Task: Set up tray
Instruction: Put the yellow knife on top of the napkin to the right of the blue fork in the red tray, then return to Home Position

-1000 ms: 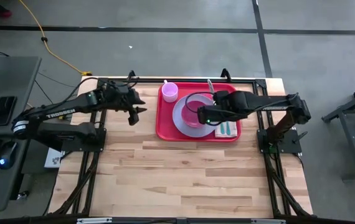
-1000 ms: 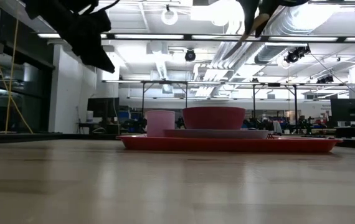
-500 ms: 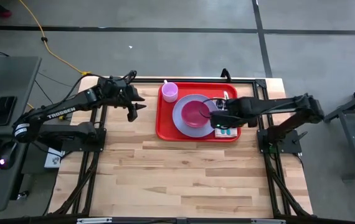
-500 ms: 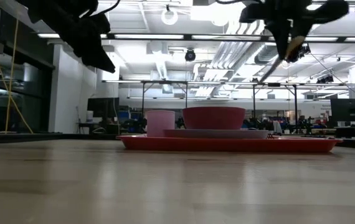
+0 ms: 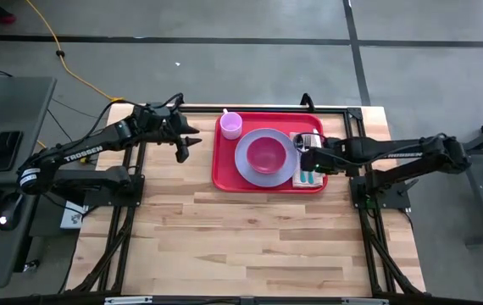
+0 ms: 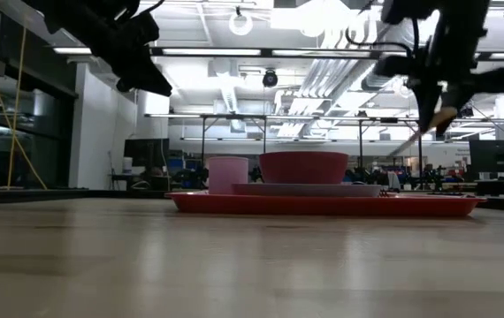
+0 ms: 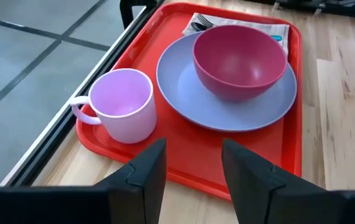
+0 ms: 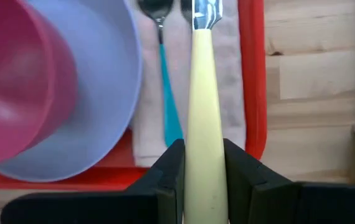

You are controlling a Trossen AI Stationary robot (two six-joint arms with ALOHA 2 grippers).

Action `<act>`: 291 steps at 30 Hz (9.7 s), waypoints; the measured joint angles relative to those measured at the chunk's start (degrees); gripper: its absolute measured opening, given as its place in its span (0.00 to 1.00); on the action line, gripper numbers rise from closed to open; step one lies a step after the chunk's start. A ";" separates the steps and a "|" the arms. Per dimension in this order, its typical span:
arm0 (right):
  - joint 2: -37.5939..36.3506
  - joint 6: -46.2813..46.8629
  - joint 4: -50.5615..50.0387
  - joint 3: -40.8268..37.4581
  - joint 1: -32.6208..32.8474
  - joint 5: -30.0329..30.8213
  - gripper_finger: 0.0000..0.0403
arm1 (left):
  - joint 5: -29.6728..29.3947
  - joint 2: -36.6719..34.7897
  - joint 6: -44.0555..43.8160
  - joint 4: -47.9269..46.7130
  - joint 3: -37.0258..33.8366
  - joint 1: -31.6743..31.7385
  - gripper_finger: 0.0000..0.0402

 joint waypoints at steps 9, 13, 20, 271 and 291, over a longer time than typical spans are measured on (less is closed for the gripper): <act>-1.76 -7.57 12.78 -9.49 -7.71 -1.94 0.14 | -0.26 0.00 -1.33 1.93 0.00 0.00 0.46; -1.58 -11.23 18.73 -12.78 -11.12 -3.19 0.14 | -0.32 0.00 -1.78 1.93 0.00 0.00 0.46; -1.58 -14.10 21.29 -15.19 -15.02 -5.39 0.14 | -0.34 0.00 -2.75 1.77 0.00 0.00 0.46; -40.41 -51.88 36.35 -18.57 9.25 28.58 0.00 | -17.61 -52.41 -28.31 19.41 -40.75 -20.51 0.46; -38.76 -55.27 32.37 -18.61 9.25 17.85 0.00 | -20.55 -52.41 -30.69 16.64 -39.71 -28.63 0.46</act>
